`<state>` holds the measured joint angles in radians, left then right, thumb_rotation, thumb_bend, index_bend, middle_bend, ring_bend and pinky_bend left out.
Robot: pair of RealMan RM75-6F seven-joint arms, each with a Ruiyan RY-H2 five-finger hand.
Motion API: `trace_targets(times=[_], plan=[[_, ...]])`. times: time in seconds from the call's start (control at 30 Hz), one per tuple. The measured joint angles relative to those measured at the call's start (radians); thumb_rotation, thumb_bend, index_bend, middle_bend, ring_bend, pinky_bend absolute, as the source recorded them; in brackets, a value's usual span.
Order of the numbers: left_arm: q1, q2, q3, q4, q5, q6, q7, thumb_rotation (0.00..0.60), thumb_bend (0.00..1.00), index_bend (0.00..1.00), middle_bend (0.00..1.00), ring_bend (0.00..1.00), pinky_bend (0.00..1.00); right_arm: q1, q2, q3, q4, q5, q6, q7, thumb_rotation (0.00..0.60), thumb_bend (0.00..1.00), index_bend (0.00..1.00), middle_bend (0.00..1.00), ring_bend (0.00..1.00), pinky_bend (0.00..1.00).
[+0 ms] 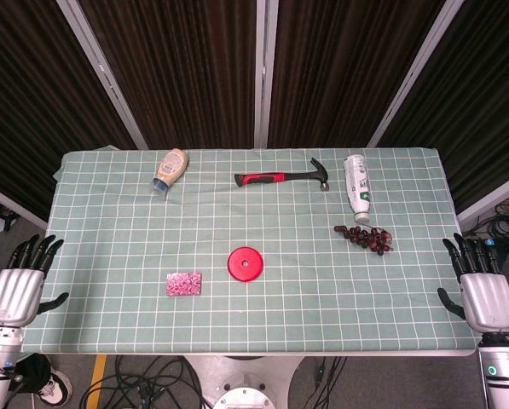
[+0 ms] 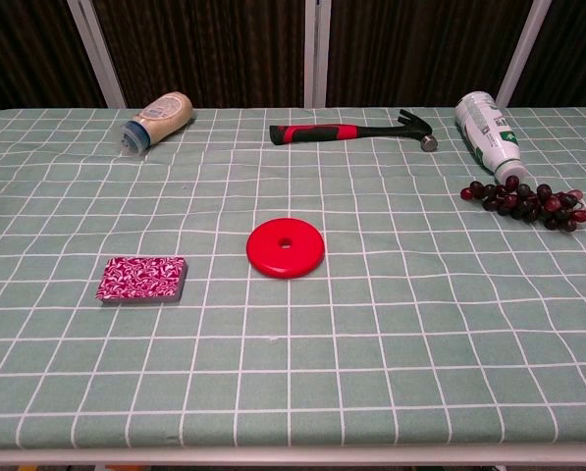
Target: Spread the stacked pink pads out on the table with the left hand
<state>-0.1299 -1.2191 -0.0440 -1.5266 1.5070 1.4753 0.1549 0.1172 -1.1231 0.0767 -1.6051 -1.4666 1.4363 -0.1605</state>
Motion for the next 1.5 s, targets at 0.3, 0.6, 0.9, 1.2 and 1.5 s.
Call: trace_targets(times=[0.3, 0.6, 0.9, 1.2, 1.5], plan=[[-0.003, 0.001, 0.006, -0.009, 0.0, -0.014, 0.006, 0.6, 0.1, 0.1, 0.09, 0.0, 0.11, -0.001, 0.01, 0.005, -0.011, 0.0, 0.01, -0.001, 0.6, 0.2, 0.0, 0.0, 0.0, 0.0], [-0.034, 0.024, 0.028, -0.089, 0.012, -0.09, 0.036, 0.6, 0.1, 0.1, 0.09, 0.0, 0.11, -0.003, 0.029, 0.015, -0.042, -0.001, 0.024, 0.004, 0.6, 0.2, 0.0, 0.0, 0.0, 0.0], [-0.1, -0.07, 0.024, -0.036, 0.041, -0.16, -0.019, 0.6, 0.1, 0.1, 0.16, 0.04, 0.12, -0.001, 0.059, 0.031, -0.076, 0.006, 0.037, -0.014, 0.6, 0.2, 0.0, 0.0, 0.0, 0.0], [-0.203, -0.201, 0.022, 0.146, 0.088, -0.252, -0.133, 0.6, 0.1, 0.1, 0.19, 0.07, 0.12, -0.006, 0.074, 0.036, -0.109, 0.013, 0.053, -0.057, 0.6, 0.2, 0.0, 0.0, 0.0, 0.0], [-0.249, -0.26, 0.038, 0.162, 0.092, -0.31, -0.147, 0.6, 0.1, 0.1, 0.19, 0.07, 0.12, -0.002, 0.073, 0.037, -0.121, 0.025, 0.041, -0.08, 0.6, 0.2, 0.0, 0.0, 0.0, 0.0]])
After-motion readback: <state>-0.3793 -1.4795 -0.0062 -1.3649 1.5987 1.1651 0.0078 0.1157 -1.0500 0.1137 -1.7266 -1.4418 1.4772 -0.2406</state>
